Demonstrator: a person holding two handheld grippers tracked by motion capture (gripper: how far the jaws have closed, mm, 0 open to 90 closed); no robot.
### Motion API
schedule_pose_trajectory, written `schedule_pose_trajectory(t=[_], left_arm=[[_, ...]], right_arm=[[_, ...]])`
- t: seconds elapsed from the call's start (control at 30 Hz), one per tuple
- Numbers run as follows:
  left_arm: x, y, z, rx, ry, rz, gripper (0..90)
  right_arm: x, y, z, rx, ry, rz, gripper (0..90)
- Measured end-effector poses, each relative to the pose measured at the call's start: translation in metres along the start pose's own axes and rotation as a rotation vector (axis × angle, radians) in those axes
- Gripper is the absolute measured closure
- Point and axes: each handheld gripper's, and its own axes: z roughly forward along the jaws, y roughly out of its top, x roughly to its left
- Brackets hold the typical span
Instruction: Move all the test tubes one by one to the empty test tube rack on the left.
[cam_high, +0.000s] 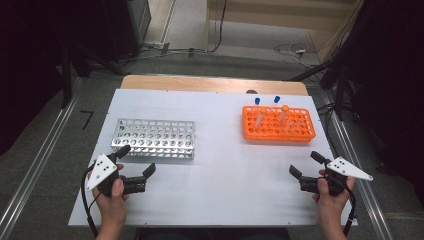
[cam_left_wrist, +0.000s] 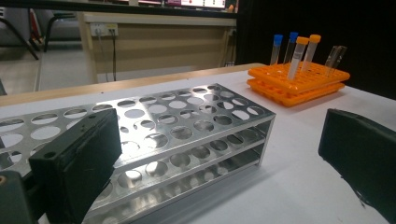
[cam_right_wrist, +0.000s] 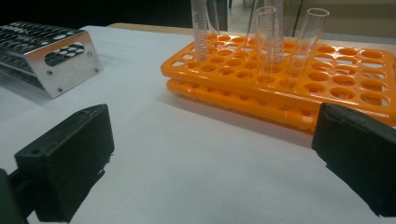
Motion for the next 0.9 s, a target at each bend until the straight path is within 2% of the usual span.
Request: schedule_pose_trajectory(t=[0.1,0.23,0.3,0.37,0.47,0.5,0.53,0.57,0.73,0.9], left_arm=[[0.001,0.003,-0.001,-0.013,0.008,-0.010,0.0],[-0.001,0.006,0.000,-0.002,0.004,-0.019,0.0],[-0.003,0.007,0.000,0.003,0.001,-0.013,0.0],[-0.006,0.010,0.002,0.011,-0.002,0.013,0.0],[-0.010,0.013,0.004,0.008,-0.012,0.022,0.0],[-0.011,0.014,0.005,0.004,-0.017,0.020,0.0],[-0.012,0.014,0.005,0.001,-0.021,0.020,0.0],[-0.015,0.014,0.007,0.004,-0.022,0.022,0.0],[-0.019,0.018,0.014,0.007,-0.033,0.034,0.0],[-0.020,0.022,0.020,0.002,-0.042,0.042,0.0]], right_arm=[[-0.003,0.005,0.001,-0.003,0.000,0.027,0.0],[-0.006,0.015,0.005,0.007,0.008,0.042,0.0],[-0.007,0.017,0.007,0.015,0.002,0.033,0.0],[-0.012,0.022,0.014,0.034,-0.007,0.046,0.0],[-0.018,0.027,0.018,0.029,-0.008,0.064,0.6],[-0.025,0.032,0.023,0.036,-0.020,0.074,3.5],[-0.025,0.032,0.023,0.036,-0.020,0.074,3.5],[-0.031,0.038,0.028,0.039,-0.034,0.067,4.3],[-0.044,0.049,0.040,0.033,-0.112,0.090,15.3],[-0.055,0.052,0.056,0.052,-0.122,0.136,31.0]])
